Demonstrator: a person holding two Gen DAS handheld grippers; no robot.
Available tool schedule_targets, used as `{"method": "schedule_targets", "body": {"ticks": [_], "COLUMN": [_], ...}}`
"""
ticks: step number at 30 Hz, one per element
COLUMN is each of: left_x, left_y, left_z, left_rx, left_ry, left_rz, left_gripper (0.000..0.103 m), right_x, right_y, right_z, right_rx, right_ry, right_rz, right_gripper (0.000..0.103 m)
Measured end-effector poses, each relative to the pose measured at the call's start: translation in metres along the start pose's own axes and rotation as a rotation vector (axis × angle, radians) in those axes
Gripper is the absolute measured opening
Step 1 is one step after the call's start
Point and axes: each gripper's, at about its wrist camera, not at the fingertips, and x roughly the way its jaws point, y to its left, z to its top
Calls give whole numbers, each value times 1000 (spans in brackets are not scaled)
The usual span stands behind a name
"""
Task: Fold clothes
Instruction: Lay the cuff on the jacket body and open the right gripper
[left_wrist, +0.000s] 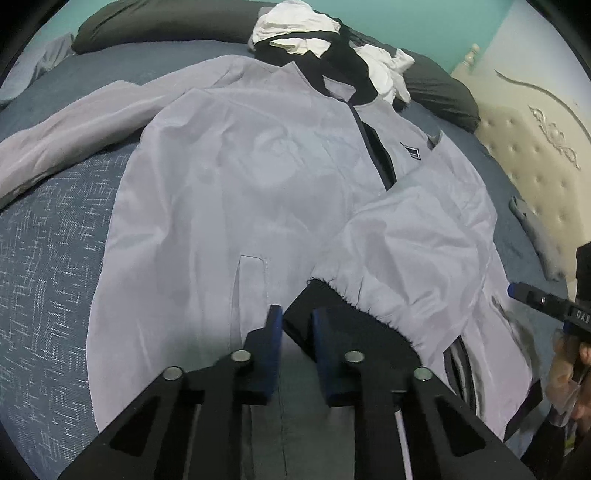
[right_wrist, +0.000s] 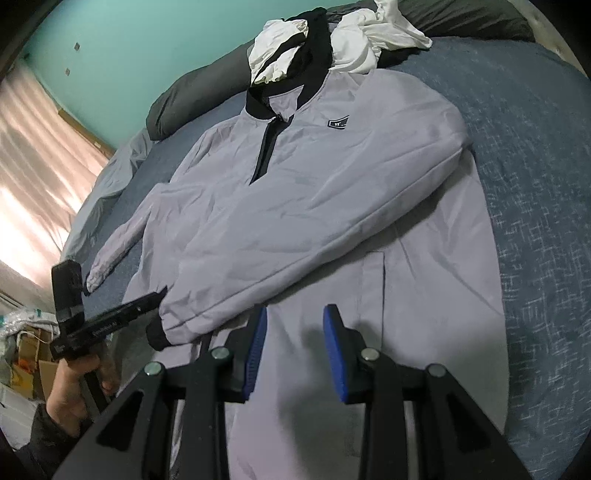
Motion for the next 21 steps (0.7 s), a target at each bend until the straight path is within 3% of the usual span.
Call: {"method": "schedule_targets", "body": {"ticks": [3, 11, 21], "left_x": [-6, -32, -86], "left_y": [-4, -1, 33], "left_z": [0, 5, 0], "left_rx": [21, 9, -66], "left_ry": [-17, -88, -184], "left_rz": [1, -35, -4], "left_gripper": [7, 6, 6], "right_x": [0, -8, -16], "right_y": [0, -8, -10], "right_z": [-1, -5, -1], "right_rx": [3, 27, 32], "right_ry": [-3, -21, -36], "right_rz": [3, 1, 0], "right_gripper": [31, 31, 31]}}
